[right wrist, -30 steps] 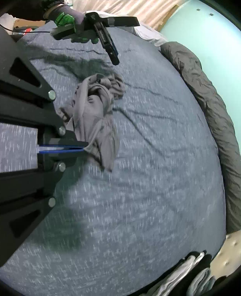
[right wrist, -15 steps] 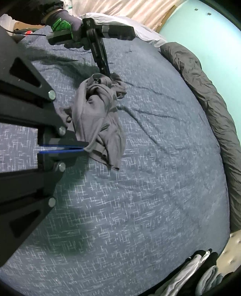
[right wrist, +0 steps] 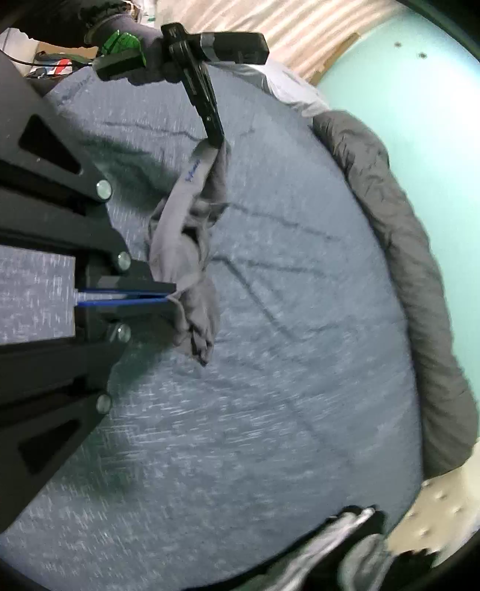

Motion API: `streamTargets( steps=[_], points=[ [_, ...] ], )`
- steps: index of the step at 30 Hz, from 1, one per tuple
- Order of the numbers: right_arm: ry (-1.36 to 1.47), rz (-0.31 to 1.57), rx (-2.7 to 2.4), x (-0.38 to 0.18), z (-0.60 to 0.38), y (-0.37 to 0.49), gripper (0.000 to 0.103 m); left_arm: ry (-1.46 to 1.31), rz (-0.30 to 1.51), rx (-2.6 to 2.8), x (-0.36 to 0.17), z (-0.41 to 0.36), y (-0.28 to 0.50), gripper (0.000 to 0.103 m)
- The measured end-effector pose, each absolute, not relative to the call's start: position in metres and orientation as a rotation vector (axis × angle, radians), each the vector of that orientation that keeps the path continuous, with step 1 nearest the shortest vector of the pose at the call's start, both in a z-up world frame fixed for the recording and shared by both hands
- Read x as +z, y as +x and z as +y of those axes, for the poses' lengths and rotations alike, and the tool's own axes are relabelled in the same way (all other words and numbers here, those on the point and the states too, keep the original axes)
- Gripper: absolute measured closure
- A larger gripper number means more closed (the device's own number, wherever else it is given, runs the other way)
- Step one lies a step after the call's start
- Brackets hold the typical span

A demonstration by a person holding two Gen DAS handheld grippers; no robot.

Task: Fold clothes
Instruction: 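Grasp the waistband with the left gripper while the right gripper holds the other end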

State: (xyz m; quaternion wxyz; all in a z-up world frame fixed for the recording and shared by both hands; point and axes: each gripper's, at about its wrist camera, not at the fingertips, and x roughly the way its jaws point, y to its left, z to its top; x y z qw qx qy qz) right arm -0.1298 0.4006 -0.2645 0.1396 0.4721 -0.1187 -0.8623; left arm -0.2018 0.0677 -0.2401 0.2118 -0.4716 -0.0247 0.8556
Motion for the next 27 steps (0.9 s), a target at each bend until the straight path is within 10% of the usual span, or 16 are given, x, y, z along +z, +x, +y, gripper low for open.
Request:
streamTargets(
  steps=[16,27],
  points=[
    [1.081,-0.195,-2.44,-0.123,0.35,-0.071,0.102,-1.082,0.03,2.569,-0.069,0.007,-0.086,0.099],
    [1.155,-0.097,-2.354,-0.114,0.307,-0.078,0.102,-1.184,-0.012,2.629,-0.06,-0.03,-0.07,0.099]
  ],
)
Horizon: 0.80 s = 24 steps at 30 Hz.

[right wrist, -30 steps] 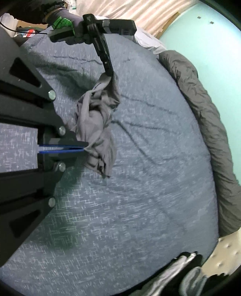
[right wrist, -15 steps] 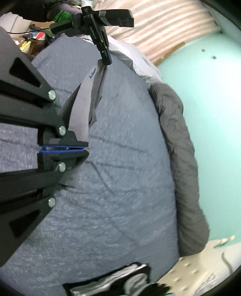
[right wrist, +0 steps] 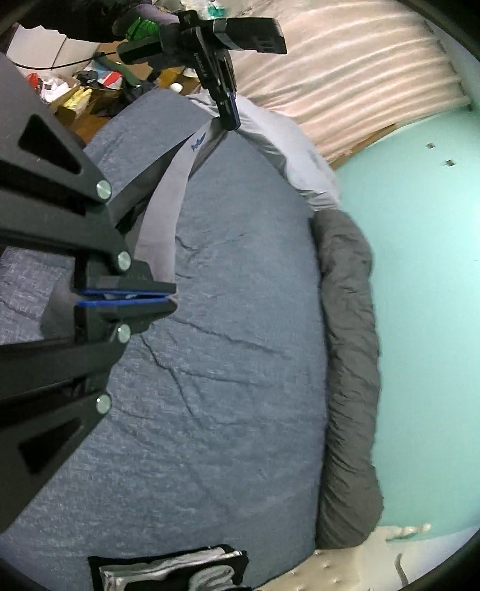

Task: Fold clothes
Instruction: 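Grasp the waistband with the left gripper while the right gripper holds the other end, then stretch the waistband between both grippers and lay the briefs flat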

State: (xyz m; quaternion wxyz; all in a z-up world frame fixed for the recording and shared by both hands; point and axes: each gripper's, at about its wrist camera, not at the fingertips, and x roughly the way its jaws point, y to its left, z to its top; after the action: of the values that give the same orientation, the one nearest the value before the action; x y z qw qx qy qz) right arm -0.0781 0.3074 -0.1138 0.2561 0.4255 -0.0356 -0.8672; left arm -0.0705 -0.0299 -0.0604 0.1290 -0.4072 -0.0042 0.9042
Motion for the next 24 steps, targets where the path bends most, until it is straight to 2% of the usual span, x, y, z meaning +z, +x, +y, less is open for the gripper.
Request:
streamTargets(
  steps=[7,14,19,24],
  points=[
    [1.411,0.0,-2.286,-0.205,0.274,-0.139,0.102,-1.441,-0.138,2.559,-0.146,-0.038,-0.113,0.099],
    [1.546,0.01,-2.273,-0.266,0.264,-0.203,0.102,-1.592,-0.248,2.506,-0.214,-0.039,-0.167,0.099],
    [1.595,-0.073,-2.287,-0.294,0.268,-0.24,0.102,-1.653,-0.331,2.503,-0.243,-0.046,-0.211,0.099],
    [1.576,-0.303,-2.324,-0.311,0.287,-0.268,0.101,-1.714,-0.403,2.51,-0.272,-0.05,-0.249,0.098]
  ],
)
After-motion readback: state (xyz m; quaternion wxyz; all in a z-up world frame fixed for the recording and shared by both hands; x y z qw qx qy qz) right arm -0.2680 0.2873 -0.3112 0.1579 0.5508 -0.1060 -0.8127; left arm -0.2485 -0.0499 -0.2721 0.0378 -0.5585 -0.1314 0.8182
